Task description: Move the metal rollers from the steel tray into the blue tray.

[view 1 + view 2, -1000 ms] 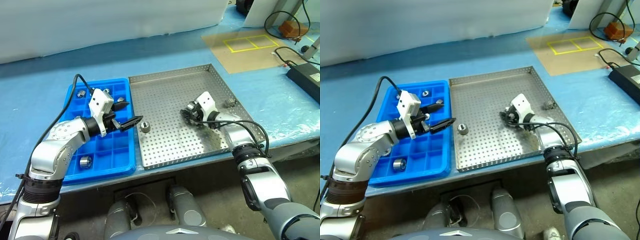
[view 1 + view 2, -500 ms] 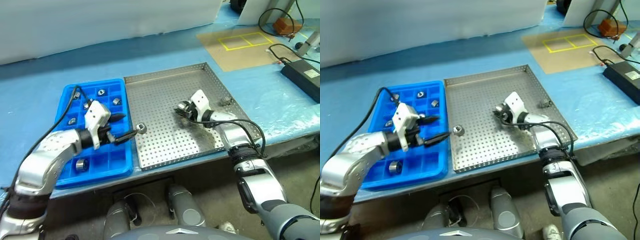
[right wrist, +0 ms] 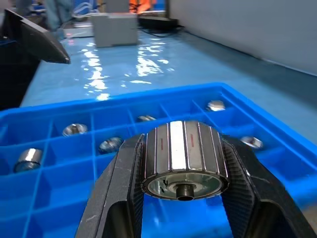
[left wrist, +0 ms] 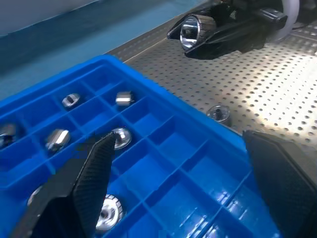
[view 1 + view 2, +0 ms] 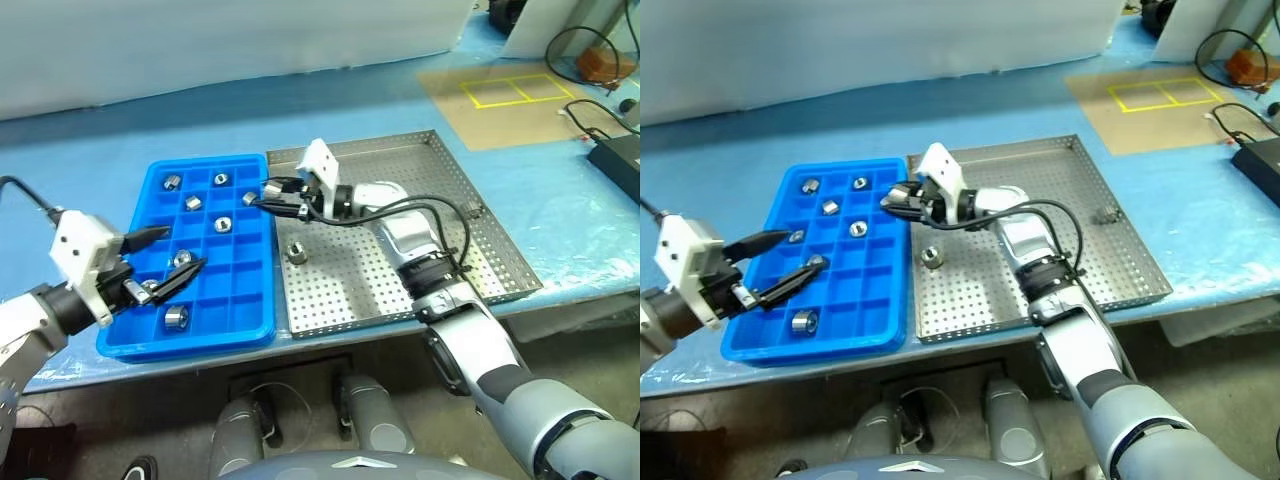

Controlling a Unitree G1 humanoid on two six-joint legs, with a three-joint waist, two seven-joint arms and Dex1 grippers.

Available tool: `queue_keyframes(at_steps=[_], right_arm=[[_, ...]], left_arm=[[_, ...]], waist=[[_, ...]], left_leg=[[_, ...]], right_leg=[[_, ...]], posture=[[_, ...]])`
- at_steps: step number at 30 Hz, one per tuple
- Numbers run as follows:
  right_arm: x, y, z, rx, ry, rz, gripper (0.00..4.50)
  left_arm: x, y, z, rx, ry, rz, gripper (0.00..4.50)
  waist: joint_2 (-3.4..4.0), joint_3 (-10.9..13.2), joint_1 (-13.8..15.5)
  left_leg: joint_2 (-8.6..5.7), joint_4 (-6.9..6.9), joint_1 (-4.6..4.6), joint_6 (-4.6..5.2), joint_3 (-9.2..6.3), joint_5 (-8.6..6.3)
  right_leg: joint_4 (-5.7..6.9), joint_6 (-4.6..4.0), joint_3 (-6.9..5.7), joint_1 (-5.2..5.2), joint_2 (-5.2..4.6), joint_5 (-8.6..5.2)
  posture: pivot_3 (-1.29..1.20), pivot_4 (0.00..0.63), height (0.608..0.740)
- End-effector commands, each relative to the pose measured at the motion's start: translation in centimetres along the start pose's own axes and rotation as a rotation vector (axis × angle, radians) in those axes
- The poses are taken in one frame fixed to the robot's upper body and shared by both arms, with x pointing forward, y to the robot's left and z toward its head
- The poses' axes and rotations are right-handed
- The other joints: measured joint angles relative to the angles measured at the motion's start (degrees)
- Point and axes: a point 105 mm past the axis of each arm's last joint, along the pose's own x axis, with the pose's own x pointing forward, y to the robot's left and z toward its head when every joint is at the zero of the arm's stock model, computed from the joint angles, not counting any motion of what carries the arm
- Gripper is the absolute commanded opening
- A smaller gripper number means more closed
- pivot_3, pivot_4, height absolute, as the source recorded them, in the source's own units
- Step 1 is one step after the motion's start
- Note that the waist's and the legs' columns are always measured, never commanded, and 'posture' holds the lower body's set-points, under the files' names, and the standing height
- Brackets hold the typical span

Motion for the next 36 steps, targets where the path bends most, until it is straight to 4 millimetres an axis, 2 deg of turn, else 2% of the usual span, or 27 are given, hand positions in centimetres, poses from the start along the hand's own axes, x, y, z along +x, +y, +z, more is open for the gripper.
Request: queue_keyframes(at_steps=[1,2,4,6,8,13,18,23,27,30,36], right_arm=[[2.2,0.8,1.7,-0.076,0.004,0.07,1.66],[2.4,1.1,0.7,-0.113,0.08,0.096,1.66],[2.8,1.2,1.6,-0.173,0.062,0.091,1.66],[3.3,1.5,2.9,-0.094,0.034,0.121,1.66],[3.8,1.8,3.3,-0.056,0.044,0.135,1.66],[3.6,2.3,2.3,-0.005,0.099,0.167,1.66],[1.4,3.6,0.7,0.027,0.152,0.257,1.66],[0.5,2.4,-1.4,0.062,0.232,0.169,1.66],[0.5,2.2,-1.8,0.084,0.246,0.146,1.66],[0.9,3.3,-1.7,0.12,0.234,0.192,1.66],[1.4,5.0,-3.0,0.182,0.289,0.248,1.66]], left_arm=[[-2.2,1.2,1.1,0.049,-0.045,0.158,4.31],[-2.7,1.4,1.0,0.045,-0.051,0.197,4.31],[-3.3,1.5,0.7,0.027,-0.06,0.249,4.31],[-3.4,1.1,0.4,0.007,-0.065,0.265,4.31],[-3.1,0.5,0.1,-0.016,-0.075,0.263,4.31],[-2.3,-0.7,-0.4,-0.061,-0.076,0.219,4.31],[-1.9,-1.2,-0.7,-0.081,-0.066,0.169,4.31],[-0.8,-1.3,-0.3,-0.081,-0.082,0.125,4.31],[-0.2,-1.5,0.1,-0.084,-0.097,0.086,4.31],[0.0,-1.2,0.4,-0.081,-0.102,0.08,4.31],[-0.4,-0.7,1.0,-0.103,-0.127,0.08,4.31]], waist=[[-0.06,0.0,1.42],[-0.06,0.0,2.33],[-0.07,-0.01,4.46],[-0.06,0.0,6.29],[-0.06,0.01,7.65],[-0.05,0.02,10.26],[-0.09,-0.01,10.88],[-0.13,-0.03,10.23],[-0.15,-0.04,9.94],[-0.18,-0.06,9.92],[-0.2,-0.07,10.06]], left_leg=[[0.0,-0.04,-0.08,0.0,0.02,0.0],[-0.01,-0.09,-0.16,0.0,0.04,0.0],[-0.02,-0.23,-0.12,-0.01,0.1,0.0],[-0.02,-0.36,-0.06,-0.06,0.19,0.01],[-0.01,-0.47,0.01,-0.15,0.24,0.06],[0.0,-0.64,0.43,-0.43,0.26,0.21],[-0.03,-0.71,0.75,-0.58,0.26,0.29],[-0.03,-0.81,0.85,-0.77,0.26,0.41],[0.02,-1.1,0.89,-0.96,0.26,0.53],[0.12,-1.25,0.86,-1.03,0.27,0.58],[0.42,-1.42,0.84,-1.19,0.27,0.67]], right_leg=[[-0.01,-0.01,0.02,-0.08,0.0,-0.01],[-0.03,-0.04,0.03,-0.17,0.0,-0.02],[-0.07,-0.12,0.05,-0.19,0.0,-0.07],[-0.1,-0.16,0.06,-0.22,0.0,-0.09],[-0.1,-0.17,0.09,-0.24,0.0,-0.1],[0.07,-0.17,0.13,-0.06,0.01,-0.11],[0.08,-0.11,0.22,0.21,0.01,-0.14],[0.13,-0.03,0.25,0.19,0.02,-0.18],[0.09,-0.2,0.29,0.06,0.17,-0.09],[0.03,-0.38,0.32,-0.02,0.32,-0.15],[-0.02,-0.62,0.33,-0.07,0.71,-0.27]], posture=[[-0.13,0.15,0.74],[-0.12,0.15,0.74],[-0.1,0.15,0.74],[-0.09,0.15,0.74],[-0.09,0.15,0.74],[-0.1,0.15,0.74],[-0.13,0.15,0.74],[-0.16,0.15,0.74],[-0.17,0.15,0.74],[-0.17,0.15,0.74],[-0.16,0.15,0.74]])
